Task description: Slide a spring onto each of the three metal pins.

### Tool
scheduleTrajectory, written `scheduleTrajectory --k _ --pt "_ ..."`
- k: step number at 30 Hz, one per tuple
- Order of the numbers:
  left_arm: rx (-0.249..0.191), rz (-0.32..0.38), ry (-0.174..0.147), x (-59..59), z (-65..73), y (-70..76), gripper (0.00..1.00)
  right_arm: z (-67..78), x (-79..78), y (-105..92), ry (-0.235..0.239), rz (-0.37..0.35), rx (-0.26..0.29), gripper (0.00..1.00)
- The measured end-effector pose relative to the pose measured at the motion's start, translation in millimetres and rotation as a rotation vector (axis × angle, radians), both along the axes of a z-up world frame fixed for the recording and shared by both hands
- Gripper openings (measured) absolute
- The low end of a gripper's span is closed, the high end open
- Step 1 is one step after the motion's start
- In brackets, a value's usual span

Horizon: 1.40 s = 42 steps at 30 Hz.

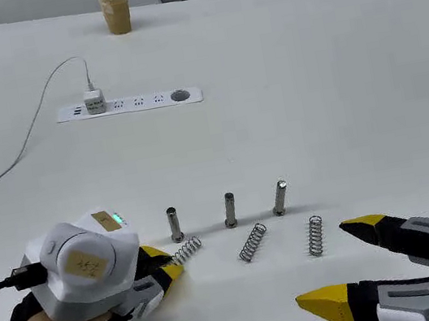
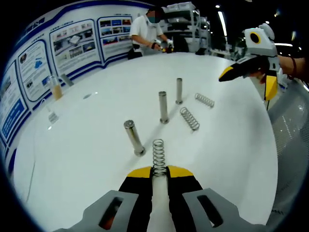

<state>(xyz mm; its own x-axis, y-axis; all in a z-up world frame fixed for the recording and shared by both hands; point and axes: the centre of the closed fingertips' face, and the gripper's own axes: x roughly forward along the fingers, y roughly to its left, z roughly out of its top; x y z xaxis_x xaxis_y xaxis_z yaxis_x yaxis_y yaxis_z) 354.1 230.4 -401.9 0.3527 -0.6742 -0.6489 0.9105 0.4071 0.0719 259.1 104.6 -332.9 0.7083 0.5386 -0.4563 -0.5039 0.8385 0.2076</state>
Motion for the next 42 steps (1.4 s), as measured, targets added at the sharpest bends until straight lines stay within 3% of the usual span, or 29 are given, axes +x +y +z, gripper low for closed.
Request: scheduleTrajectory --k 5,13,20,33,42 --pt "-0.031 0.024 0.031 -0.7 0.0 1.9 0.10 3.0 0.3 -0.9 -0.006 -0.004 0.001 0.73" --pt "-0.052 0.010 0.014 -10.4 8.6 2.0 0.10 5.4 2.0 -0.5 -0.006 -0.011 0.003 0.72" --pt "-0.095 0.003 -0.008 -21.0 22.5 -1.5 0.10 15.7 9.7 5.7 -0.022 -0.033 0.053 0.68" --pt "-0.281 0.012 -0.072 -35.9 65.8 -17.6 0.10 36.6 26.9 27.2 -0.040 -0.031 0.182 0.59" --pt "-0.373 -0.002 -0.116 -45.1 87.3 -24.8 0.10 52.4 40.3 41.7 -0.050 -0.026 0.278 0.49"
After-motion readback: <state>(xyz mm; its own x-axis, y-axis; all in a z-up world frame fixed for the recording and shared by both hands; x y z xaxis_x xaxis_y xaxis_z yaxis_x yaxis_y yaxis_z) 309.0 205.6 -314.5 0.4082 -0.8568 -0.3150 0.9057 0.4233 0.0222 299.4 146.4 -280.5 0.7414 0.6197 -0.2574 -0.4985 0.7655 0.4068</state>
